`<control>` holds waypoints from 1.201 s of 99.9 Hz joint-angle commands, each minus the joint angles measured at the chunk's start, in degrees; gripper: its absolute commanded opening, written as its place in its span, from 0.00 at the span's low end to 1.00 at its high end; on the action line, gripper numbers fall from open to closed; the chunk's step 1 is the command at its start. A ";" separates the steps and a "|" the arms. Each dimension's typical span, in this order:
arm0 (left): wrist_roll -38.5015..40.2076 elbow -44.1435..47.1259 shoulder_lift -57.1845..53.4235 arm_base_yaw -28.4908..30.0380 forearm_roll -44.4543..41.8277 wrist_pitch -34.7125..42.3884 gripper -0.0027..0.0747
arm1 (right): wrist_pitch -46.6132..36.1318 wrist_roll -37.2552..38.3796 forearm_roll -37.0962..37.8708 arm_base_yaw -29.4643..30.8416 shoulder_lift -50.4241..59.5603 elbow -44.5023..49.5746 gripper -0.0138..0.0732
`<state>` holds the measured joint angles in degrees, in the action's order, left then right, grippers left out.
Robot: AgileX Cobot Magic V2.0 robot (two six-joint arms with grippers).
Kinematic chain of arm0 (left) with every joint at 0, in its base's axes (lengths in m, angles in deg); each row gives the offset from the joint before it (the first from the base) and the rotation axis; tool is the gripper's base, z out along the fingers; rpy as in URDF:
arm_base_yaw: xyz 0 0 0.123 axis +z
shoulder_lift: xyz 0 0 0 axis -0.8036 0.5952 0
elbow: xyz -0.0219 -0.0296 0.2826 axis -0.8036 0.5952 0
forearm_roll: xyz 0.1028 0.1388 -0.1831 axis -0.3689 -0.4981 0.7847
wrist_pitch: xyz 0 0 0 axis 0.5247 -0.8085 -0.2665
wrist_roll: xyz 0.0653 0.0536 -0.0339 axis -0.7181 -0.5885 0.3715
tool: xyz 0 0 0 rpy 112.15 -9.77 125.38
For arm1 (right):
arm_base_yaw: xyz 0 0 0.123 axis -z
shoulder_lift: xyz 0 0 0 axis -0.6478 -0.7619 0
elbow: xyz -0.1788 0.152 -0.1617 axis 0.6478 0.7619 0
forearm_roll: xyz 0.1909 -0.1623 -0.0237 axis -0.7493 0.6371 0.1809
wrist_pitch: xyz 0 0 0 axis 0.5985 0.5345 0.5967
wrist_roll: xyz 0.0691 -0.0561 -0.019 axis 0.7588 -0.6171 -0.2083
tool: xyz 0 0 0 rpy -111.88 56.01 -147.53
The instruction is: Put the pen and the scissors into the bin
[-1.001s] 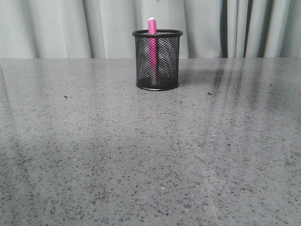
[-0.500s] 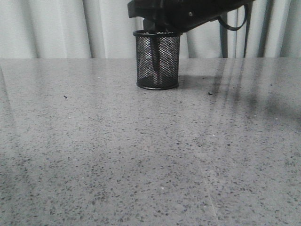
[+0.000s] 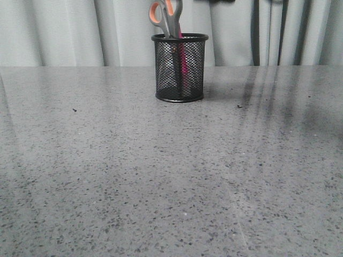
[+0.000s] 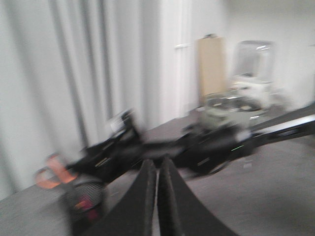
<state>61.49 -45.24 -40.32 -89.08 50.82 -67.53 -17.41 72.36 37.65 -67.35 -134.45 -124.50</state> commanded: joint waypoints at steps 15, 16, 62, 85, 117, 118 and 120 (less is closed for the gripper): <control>26.30 9.94 -13.15 3.10 -32.10 2.21 0.01 | 17.31 -0.63 6.26 -0.07 24.31 4.46 0.10; 26.80 10.49 -13.67 3.26 -32.71 2.21 0.01 | 17.31 -0.63 6.68 -0.08 25.14 5.85 0.10; 32.18 37.30 -35.35 3.97 -38.08 -0.56 0.01 | 37.48 -0.63 9.00 -0.18 79.00 40.56 0.09; 32.18 39.47 -35.35 3.97 -37.96 -0.27 0.01 | 39.66 -0.63 11.65 -0.18 90.82 44.00 0.09; 32.18 39.47 -35.35 3.97 -37.96 -0.39 0.01 | 39.66 -0.63 11.65 -0.18 93.02 44.00 0.09; 32.18 39.47 -35.35 3.97 -37.96 -0.39 0.01 | 39.66 -0.63 11.65 -0.18 93.02 44.00 0.09; 32.18 39.47 -35.35 3.97 -37.96 -0.39 0.01 | 39.66 -0.63 11.65 -0.18 93.02 44.00 0.09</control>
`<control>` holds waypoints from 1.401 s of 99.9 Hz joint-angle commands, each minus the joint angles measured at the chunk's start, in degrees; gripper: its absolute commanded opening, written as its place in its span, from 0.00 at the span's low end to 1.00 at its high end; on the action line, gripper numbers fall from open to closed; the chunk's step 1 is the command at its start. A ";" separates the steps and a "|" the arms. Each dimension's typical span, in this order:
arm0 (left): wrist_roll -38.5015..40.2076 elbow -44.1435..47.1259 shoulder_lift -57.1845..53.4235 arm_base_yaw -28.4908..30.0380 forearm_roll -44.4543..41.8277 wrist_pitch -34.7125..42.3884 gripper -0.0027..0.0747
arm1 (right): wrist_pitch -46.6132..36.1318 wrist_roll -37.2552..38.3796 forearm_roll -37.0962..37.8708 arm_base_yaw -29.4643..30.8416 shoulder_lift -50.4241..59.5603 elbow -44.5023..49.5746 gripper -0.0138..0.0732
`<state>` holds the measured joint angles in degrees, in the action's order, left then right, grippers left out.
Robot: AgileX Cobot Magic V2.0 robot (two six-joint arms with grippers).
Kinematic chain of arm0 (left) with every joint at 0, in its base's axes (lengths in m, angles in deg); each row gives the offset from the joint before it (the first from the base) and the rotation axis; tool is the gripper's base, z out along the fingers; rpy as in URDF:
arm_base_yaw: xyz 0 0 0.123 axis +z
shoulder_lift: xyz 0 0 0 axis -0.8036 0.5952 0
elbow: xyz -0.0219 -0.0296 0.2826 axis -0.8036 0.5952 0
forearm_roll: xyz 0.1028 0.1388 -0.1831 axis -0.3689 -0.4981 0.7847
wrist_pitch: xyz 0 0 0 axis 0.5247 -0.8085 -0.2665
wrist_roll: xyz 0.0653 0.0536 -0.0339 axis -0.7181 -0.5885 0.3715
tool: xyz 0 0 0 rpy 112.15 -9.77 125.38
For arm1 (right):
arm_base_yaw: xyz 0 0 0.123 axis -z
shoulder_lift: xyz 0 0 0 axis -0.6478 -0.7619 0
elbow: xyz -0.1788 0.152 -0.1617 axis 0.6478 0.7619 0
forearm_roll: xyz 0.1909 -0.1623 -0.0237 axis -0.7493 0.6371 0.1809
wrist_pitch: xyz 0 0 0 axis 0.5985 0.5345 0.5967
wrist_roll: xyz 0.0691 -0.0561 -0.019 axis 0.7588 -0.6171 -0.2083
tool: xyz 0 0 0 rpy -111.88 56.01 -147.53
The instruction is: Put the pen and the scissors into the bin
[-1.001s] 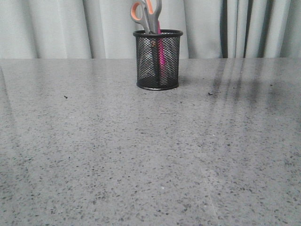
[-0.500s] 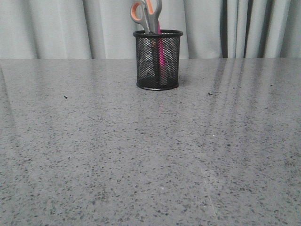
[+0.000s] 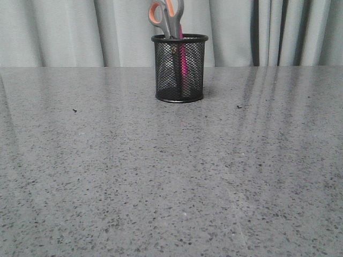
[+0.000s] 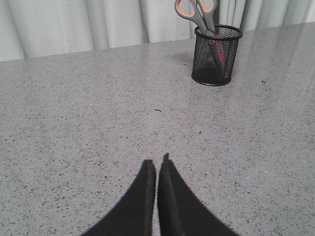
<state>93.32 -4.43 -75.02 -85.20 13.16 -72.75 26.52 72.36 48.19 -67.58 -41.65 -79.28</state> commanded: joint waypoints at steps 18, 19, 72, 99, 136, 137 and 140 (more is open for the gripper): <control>0.36 -1.34 -0.64 0.09 -0.30 4.84 0.01 | -4.27 -0.63 1.11 0.04 0.22 -1.23 0.09; 0.36 -1.34 -0.64 0.09 -0.30 4.84 0.01 | -4.27 -0.63 1.11 0.04 0.22 -1.23 0.09; -17.96 21.17 -0.64 10.24 10.24 36.83 0.01 | -4.27 -0.63 1.11 0.04 0.22 -1.23 0.09; -17.96 25.16 -1.75 21.76 14.79 27.15 0.01 | -4.27 -0.63 1.11 0.04 0.22 -1.23 0.09; -18.19 25.16 -1.90 26.71 19.29 24.57 0.01 | -4.27 -0.63 1.11 0.04 0.22 -1.23 0.09; -18.19 25.16 -1.90 26.71 19.29 24.57 0.01 | -4.27 -0.63 1.11 0.04 0.22 -1.23 0.09; -18.19 25.16 -1.90 26.71 19.29 24.57 0.01 | -4.27 -0.63 1.11 0.04 0.22 -1.23 0.09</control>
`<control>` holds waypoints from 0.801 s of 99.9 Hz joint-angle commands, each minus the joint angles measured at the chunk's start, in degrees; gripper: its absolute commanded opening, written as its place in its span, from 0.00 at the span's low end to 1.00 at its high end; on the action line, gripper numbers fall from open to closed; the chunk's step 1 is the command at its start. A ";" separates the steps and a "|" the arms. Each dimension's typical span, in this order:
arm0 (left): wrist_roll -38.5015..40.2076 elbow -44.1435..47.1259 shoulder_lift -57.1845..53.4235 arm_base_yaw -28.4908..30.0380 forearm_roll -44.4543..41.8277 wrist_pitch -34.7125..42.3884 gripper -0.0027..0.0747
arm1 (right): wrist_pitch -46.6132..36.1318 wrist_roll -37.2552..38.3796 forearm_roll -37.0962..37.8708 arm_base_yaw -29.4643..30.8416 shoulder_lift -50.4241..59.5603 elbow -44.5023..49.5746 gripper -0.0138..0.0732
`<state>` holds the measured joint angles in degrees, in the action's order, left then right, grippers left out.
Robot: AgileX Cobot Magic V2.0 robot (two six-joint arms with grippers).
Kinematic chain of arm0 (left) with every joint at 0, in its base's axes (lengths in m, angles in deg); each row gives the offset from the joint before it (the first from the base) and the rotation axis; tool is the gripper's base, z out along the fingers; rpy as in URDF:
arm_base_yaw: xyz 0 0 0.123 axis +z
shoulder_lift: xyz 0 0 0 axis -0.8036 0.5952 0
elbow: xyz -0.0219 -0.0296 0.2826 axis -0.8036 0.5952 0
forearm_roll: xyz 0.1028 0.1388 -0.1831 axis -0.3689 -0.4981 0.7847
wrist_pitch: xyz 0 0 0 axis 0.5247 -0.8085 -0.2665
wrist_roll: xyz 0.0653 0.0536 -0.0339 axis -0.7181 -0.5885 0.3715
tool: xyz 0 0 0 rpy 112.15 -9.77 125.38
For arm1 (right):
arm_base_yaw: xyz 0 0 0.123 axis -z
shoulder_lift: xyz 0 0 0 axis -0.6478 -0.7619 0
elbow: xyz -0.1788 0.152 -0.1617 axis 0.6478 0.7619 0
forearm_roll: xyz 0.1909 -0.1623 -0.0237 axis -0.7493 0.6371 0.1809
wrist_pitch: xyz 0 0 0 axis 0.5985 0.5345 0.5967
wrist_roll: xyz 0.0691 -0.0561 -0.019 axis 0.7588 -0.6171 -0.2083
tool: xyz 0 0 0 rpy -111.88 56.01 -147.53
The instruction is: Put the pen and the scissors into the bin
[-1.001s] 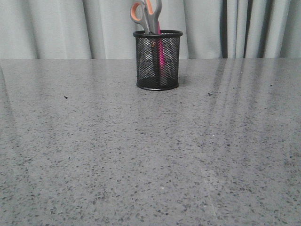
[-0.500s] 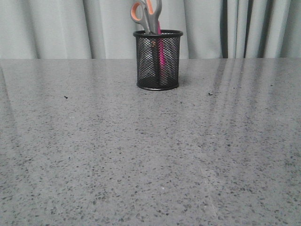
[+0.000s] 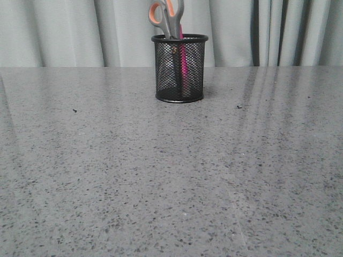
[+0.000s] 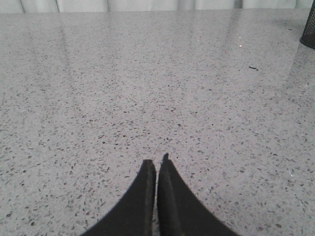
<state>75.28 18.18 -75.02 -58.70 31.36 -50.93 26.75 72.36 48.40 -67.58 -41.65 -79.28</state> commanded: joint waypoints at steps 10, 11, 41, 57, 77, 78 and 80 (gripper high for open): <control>-0.16 2.55 -1.90 0.21 1.08 2.75 0.01 | -4.50 -0.63 0.90 0.04 0.22 -1.23 0.09; -0.16 2.55 -1.90 0.21 1.08 2.75 0.01 | -4.50 -0.63 0.90 0.04 0.22 -1.23 0.09; -0.16 2.55 -1.90 0.21 1.08 2.75 0.01 | -4.50 -0.63 0.90 0.04 0.22 -1.23 0.09; -0.16 2.55 -1.90 0.21 1.08 2.75 0.01 | -5.30 -0.63 1.78 1.47 0.22 1.91 0.09; -0.16 2.55 -1.90 0.21 1.08 2.75 0.01 | -20.32 -0.63 -4.52 11.77 0.22 16.27 0.09; -0.16 2.55 -1.90 0.21 1.08 2.75 0.01 | -21.38 -0.63 -4.87 12.16 0.22 17.34 0.09; -0.16 2.55 -1.90 0.21 1.08 2.75 0.01 | -22.28 -0.63 -6.00 13.29 0.22 18.88 0.09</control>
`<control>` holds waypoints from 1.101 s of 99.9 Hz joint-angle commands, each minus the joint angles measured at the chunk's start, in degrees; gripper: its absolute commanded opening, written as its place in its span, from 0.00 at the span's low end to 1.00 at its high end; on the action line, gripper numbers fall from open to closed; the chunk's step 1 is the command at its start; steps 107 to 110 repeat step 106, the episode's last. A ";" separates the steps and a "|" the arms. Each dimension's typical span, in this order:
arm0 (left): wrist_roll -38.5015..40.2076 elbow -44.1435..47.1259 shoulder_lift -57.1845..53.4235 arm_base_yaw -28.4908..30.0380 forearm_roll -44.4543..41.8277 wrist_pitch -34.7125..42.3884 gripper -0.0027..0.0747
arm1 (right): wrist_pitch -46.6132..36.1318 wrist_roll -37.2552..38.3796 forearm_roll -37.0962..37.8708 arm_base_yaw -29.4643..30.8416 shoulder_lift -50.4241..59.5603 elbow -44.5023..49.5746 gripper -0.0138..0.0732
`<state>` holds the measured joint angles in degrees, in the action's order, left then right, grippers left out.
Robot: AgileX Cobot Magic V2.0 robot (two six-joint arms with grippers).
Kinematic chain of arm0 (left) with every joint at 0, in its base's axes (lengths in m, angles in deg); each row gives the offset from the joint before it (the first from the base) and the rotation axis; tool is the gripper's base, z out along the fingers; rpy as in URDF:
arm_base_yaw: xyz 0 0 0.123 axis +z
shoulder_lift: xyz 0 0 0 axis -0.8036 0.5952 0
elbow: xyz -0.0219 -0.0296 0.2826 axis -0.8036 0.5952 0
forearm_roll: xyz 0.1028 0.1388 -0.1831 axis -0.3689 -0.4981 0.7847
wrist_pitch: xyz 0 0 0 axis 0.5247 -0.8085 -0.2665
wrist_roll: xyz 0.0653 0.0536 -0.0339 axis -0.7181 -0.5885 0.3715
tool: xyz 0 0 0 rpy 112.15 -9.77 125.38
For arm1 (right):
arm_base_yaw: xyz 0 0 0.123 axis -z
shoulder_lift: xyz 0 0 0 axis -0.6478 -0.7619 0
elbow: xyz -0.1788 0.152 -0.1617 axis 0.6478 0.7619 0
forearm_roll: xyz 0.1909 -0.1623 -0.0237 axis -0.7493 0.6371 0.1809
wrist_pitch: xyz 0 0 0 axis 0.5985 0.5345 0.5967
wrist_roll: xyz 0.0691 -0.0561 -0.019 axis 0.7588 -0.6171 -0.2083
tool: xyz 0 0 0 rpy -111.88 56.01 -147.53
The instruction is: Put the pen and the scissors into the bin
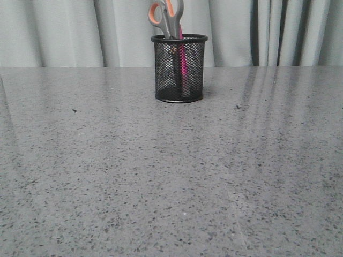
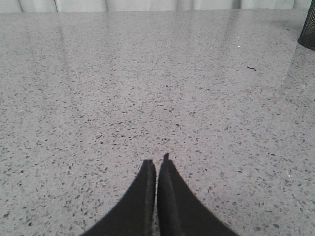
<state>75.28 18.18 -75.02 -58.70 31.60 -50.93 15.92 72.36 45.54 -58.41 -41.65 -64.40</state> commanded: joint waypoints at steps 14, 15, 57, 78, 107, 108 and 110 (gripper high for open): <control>-0.16 2.55 -1.90 0.21 0.84 2.75 0.01 | -8.71 -0.72 -5.70 10.24 0.22 8.00 0.09; -0.16 2.55 -1.90 0.21 0.84 2.75 0.01 | -8.32 -0.72 -5.70 10.50 0.22 8.02 0.09; -0.16 2.55 -1.80 0.21 0.84 2.75 0.01 | -1.05 -2.73 -5.59 15.71 0.99 8.02 0.09; -0.16 2.55 -1.80 0.21 0.84 2.75 0.01 | -1.05 -2.73 -5.59 15.71 0.99 8.02 0.09; -0.16 2.55 -1.80 0.21 0.84 2.75 0.01 | -1.05 -2.73 -5.59 15.71 0.99 8.02 0.09; -0.16 2.55 -1.80 0.21 0.84 2.75 0.01 | -1.05 -2.73 -5.59 15.71 0.99 8.02 0.09; -0.16 2.55 -1.80 0.21 0.84 2.75 0.01 | -1.05 -2.73 -5.59 15.71 0.99 8.02 0.09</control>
